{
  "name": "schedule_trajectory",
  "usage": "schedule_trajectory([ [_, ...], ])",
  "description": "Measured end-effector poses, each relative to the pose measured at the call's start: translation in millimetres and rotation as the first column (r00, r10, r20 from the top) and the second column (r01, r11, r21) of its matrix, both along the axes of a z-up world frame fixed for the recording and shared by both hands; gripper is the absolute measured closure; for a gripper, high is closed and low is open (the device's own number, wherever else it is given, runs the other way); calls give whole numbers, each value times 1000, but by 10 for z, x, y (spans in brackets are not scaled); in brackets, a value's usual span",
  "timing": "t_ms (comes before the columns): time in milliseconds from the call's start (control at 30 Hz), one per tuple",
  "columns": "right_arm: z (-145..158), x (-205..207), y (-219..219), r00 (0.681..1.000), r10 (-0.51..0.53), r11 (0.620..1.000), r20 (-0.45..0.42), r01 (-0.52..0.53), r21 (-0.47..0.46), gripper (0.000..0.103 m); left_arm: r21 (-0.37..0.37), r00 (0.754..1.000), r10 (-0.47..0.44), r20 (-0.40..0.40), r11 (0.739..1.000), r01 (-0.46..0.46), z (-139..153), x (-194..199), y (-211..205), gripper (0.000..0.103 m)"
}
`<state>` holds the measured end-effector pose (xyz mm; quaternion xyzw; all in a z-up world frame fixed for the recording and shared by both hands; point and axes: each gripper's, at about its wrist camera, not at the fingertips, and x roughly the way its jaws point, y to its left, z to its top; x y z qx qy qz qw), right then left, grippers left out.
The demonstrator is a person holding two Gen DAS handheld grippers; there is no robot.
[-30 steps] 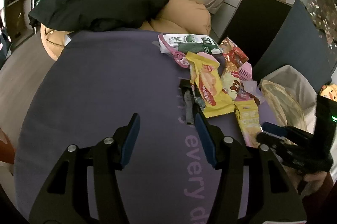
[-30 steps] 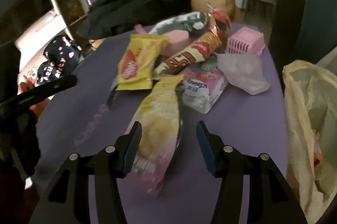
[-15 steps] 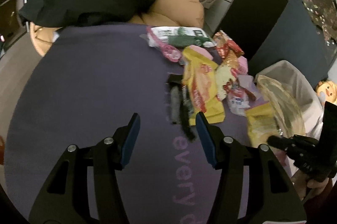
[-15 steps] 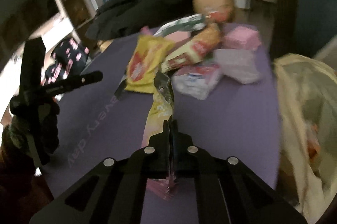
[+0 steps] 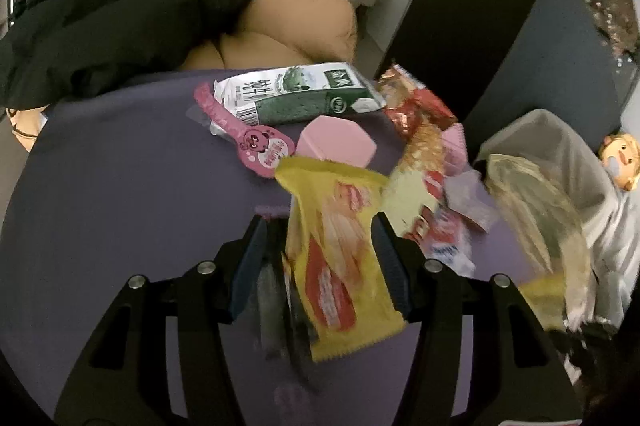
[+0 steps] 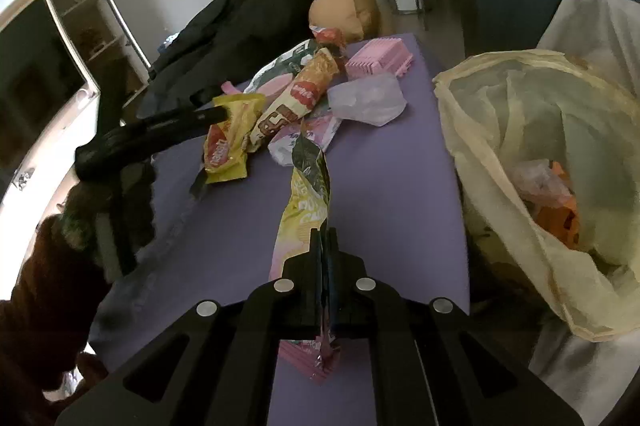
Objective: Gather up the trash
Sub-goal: 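Grasp the yellow snack bag with the left tool while the right tool lifts the pink chip bag, then carry the pink and yellow bags into the trash bag, opening both tools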
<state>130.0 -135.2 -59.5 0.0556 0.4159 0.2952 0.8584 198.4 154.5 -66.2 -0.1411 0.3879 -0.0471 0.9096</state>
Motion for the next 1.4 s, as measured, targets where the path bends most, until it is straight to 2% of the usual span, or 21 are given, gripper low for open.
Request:
schedule_trajectory([
  [33,-10,-13,11,1000,5,1000,3,-5,-3,98,2,1000,-6,-15,1000,6,-26,57,-7,62],
  [100,-35,-31,40,1000,12,1000,8,-12,-11,98,-6,999,-15,-42,1000,14,-86,128,-26,80],
  [200,-67,-58,64,1000,22,1000,9,-22,-21,98,-13,999,-35,-24,999,35,-73,73,-89,90],
  [533,-76,-59,73,1000,20,1000,10,-20,-14,98,-22,998,-28,63,999,30,267,-432,-163,92],
  [767,-62,-88,89,1000,18,1000,24,-18,-23,98,-39,999,-40,-9,998,40,134,-693,-193,92],
  [933,-25,-103,108,999,19,999,37,-17,-41,98,-9,1000,-22,9,1000,22,108,-861,-248,92],
  [1100,122,-97,152,996,33,996,87,-26,-82,98,11,997,-24,71,1000,23,337,-911,-306,92],
  [1267,477,-46,52,983,18,996,181,-1,-94,98,26,987,-26,161,999,22,734,-899,-446,92],
  [1400,742,-27,-146,966,-11,994,258,39,-105,98,39,975,-64,211,998,57,1019,-821,-698,92],
])
